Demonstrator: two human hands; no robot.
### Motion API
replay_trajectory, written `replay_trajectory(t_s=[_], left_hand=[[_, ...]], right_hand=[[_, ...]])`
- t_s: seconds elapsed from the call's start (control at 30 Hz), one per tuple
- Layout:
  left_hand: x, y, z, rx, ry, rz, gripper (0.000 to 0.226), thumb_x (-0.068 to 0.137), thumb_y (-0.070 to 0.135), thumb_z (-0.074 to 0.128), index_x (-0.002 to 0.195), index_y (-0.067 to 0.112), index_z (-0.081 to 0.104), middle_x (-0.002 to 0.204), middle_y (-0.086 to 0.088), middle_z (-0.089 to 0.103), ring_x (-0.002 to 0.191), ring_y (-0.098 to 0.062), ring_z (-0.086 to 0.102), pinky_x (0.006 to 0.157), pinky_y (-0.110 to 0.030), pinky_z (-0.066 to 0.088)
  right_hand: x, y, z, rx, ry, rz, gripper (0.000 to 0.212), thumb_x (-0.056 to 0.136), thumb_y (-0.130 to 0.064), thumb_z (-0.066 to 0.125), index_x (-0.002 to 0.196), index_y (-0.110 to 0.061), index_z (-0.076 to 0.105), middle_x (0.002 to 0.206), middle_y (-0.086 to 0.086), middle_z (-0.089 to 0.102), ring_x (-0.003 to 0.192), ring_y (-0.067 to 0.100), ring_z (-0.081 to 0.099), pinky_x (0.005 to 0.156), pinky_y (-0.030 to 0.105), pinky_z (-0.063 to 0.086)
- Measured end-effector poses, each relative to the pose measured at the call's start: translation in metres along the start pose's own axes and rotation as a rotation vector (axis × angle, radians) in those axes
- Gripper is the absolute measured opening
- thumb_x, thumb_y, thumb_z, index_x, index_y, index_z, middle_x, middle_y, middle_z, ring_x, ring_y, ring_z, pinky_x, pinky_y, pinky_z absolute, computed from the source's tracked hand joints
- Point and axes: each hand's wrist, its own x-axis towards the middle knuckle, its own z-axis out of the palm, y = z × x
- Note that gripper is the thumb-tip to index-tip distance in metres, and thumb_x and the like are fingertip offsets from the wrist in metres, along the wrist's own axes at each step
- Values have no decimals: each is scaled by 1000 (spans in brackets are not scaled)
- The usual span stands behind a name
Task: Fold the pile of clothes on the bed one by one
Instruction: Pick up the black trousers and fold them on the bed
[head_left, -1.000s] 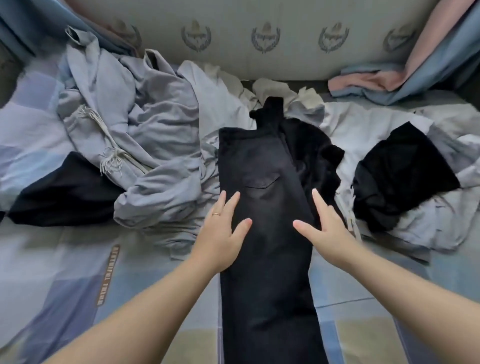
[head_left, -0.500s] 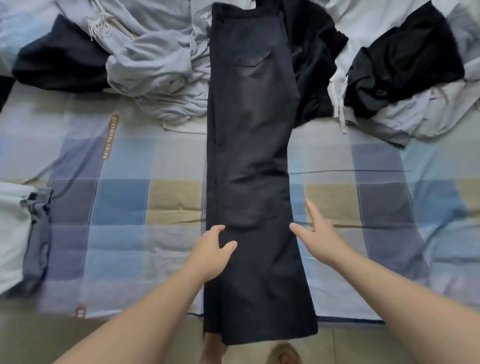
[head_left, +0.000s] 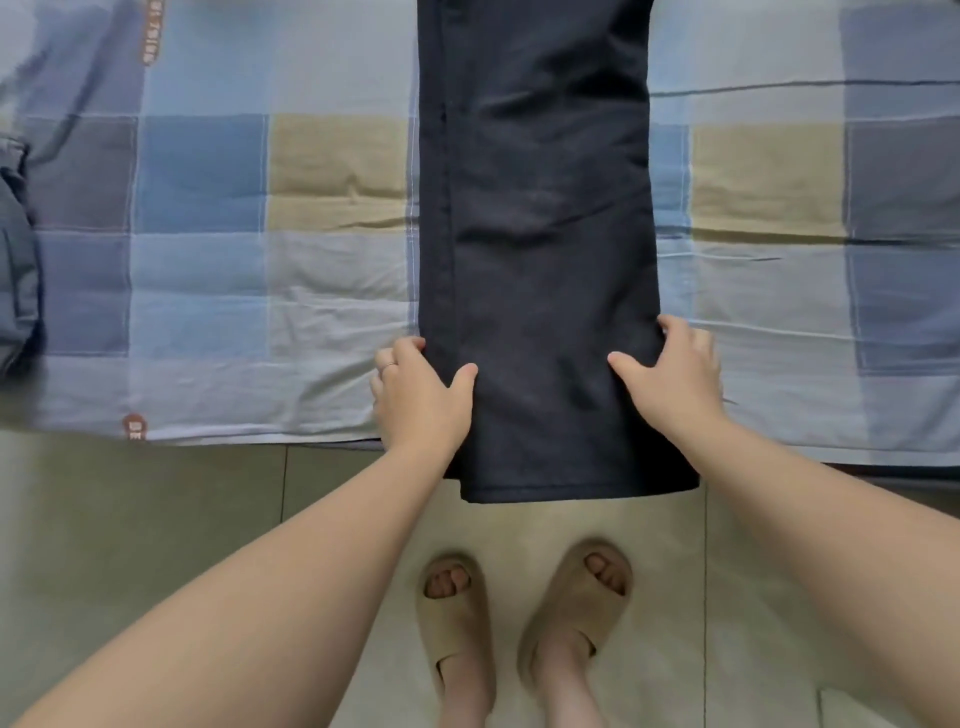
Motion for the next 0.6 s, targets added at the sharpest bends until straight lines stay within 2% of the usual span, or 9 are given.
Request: replay_trajectory(t_s=[0.07, 0.13, 0.2, 0.27, 0.37, 0.47, 0.53, 0.6], left_hand=[[-5, -2, 4, 48, 75, 132, 52, 90, 42, 70, 130, 18, 48, 134, -4, 45, 121, -27, 45, 101, -43, 41], [-8, 0, 7, 21, 51, 172, 53, 91, 40, 70, 133, 17, 47, 136, -4, 43, 121, -27, 48, 102, -43, 42], [-8, 4, 9, -45, -53, 95, 60, 92, 40, 69, 138, 14, 41, 139, -6, 40, 120, -28, 53, 101, -44, 45], [-4, 10, 10, -54, -151, 26, 56, 94, 42, 66, 134, 12, 41, 134, -7, 47, 115, -29, 56, 95, -42, 48], [2, 18, 10, -151, -249, -26, 35, 102, 42, 52, 111, 8, 53, 109, -5, 60, 103, -30, 58, 80, -36, 43], [-8, 19, 3, -287, -116, 3, 35, 107, 36, 41, 82, 11, 41, 79, -2, 52, 77, -27, 48, 63, -38, 27], [-15, 9, -3, -277, -17, 38, 36, 108, 37, 37, 81, 13, 37, 75, -5, 51, 74, -31, 44, 64, -40, 26], [-12, -8, -6, -215, 16, -5, 35, 108, 38, 36, 85, 12, 40, 82, -11, 57, 80, -37, 49, 67, -40, 32]], right_hand=[[-1, 4, 3, 58, 11, -15, 60, 90, -43, 66, 142, -25, 41, 141, 3, 42, 127, 29, 48, 104, 45, 41], [-2, 6, 3, 153, -15, -8, 56, 91, -39, 67, 139, -27, 40, 136, -2, 50, 115, 23, 54, 91, 37, 43], [-3, 7, 1, 235, -52, 28, 59, 91, -36, 68, 141, -28, 36, 127, -4, 57, 105, 21, 56, 87, 35, 44], [-3, 8, -1, 302, -63, 80, 61, 91, -38, 67, 141, -28, 34, 122, -2, 61, 105, 24, 60, 93, 41, 49], [-3, 14, -4, 375, -75, 116, 34, 94, -39, 62, 121, -21, 51, 114, -1, 66, 103, 25, 64, 94, 46, 53], [-13, 12, -6, 379, 0, 36, 19, 100, -32, 55, 101, -14, 58, 97, -1, 65, 95, 25, 63, 78, 36, 48], [-23, 11, -2, 329, 40, -43, 19, 103, -28, 51, 98, -10, 54, 91, -1, 62, 88, 25, 58, 73, 37, 42], [-28, 13, 9, 263, -18, -66, 16, 104, -25, 49, 98, -10, 50, 94, 2, 61, 90, 27, 56, 75, 37, 40]])
